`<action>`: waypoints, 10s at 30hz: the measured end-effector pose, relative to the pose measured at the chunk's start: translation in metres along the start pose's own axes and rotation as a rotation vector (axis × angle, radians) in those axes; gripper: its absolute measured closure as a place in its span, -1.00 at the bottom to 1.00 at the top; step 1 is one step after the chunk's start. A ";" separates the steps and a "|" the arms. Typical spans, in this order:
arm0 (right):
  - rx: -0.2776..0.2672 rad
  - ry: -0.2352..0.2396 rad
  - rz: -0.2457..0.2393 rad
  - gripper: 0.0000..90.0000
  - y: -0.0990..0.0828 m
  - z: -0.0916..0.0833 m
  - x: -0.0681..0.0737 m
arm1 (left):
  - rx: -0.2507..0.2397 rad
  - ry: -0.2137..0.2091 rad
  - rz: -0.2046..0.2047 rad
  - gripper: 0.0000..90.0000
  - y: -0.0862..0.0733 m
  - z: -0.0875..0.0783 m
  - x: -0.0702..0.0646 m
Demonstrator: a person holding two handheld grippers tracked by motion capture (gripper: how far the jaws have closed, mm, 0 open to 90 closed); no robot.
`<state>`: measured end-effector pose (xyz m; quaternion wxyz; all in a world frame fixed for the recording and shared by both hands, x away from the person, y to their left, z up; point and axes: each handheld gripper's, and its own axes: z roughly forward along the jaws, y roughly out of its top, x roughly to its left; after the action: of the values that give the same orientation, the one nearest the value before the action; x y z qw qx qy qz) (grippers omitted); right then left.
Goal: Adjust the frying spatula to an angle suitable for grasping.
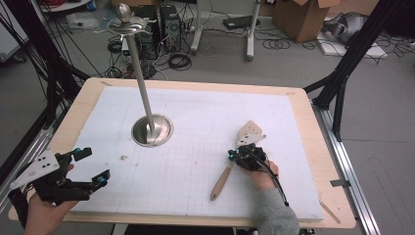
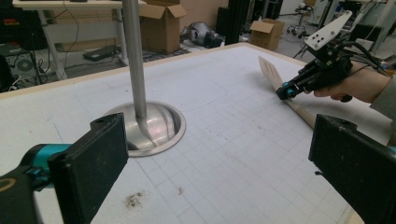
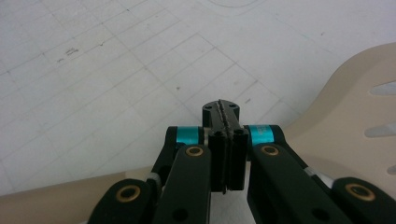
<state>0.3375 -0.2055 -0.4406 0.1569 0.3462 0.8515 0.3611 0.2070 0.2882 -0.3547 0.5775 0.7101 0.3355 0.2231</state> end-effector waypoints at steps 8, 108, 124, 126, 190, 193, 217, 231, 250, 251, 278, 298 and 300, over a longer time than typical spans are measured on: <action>-0.010 -0.003 0.026 1.00 -0.010 -0.009 -0.004 | 0.000 -0.023 0.005 -0.88 0.003 0.009 0.000; -0.087 0.249 -0.060 0.99 -0.048 -0.040 0.027 | 0.007 -0.072 0.010 -0.88 0.009 0.041 0.005; -0.083 0.178 -0.090 0.99 -0.031 -0.025 0.037 | 0.010 -0.037 0.022 -0.88 0.006 0.030 0.005; -0.084 0.175 -0.088 0.99 -0.029 -0.023 0.037 | 0.007 -0.033 0.017 -0.88 0.005 0.029 0.004; -0.204 0.008 0.046 0.99 0.013 0.010 0.028 | 0.024 0.066 -0.014 -0.85 -0.012 -0.014 0.002; -0.227 -0.004 0.108 0.99 0.012 0.003 0.016 | 0.025 0.067 -0.013 -0.85 -0.013 -0.014 0.002; -0.106 -0.117 0.117 0.99 0.011 0.020 -0.007 | 0.042 0.093 -0.017 -0.85 -0.019 -0.023 -0.001; -0.056 -0.136 0.120 1.00 0.010 0.026 -0.014 | 0.047 0.102 -0.020 -0.85 -0.021 -0.026 -0.002; -0.033 -0.133 0.162 1.00 0.000 0.009 -0.016 | 0.045 0.060 -0.022 -0.85 -0.018 -0.012 0.002; -0.034 -0.134 0.163 1.00 -0.002 0.008 -0.017 | 0.045 0.058 -0.019 -0.85 -0.018 -0.011 0.002; -0.024 -0.150 0.212 1.00 -0.030 -0.027 -0.020 | 0.037 -0.035 -0.001 -0.85 -0.005 0.027 0.001; -0.011 -0.160 0.241 1.00 -0.052 -0.051 -0.019 | 0.033 -0.106 0.014 -0.85 0.005 0.056 -0.001; -0.010 -0.172 0.213 1.00 -0.051 -0.051 -0.017 | 0.034 -0.110 0.015 -0.85 0.005 0.058 -0.001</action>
<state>0.2984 -0.2686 -0.4421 0.1920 0.4634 0.7916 0.3490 0.2481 0.2481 -0.3634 0.5814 0.7333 0.3017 0.1822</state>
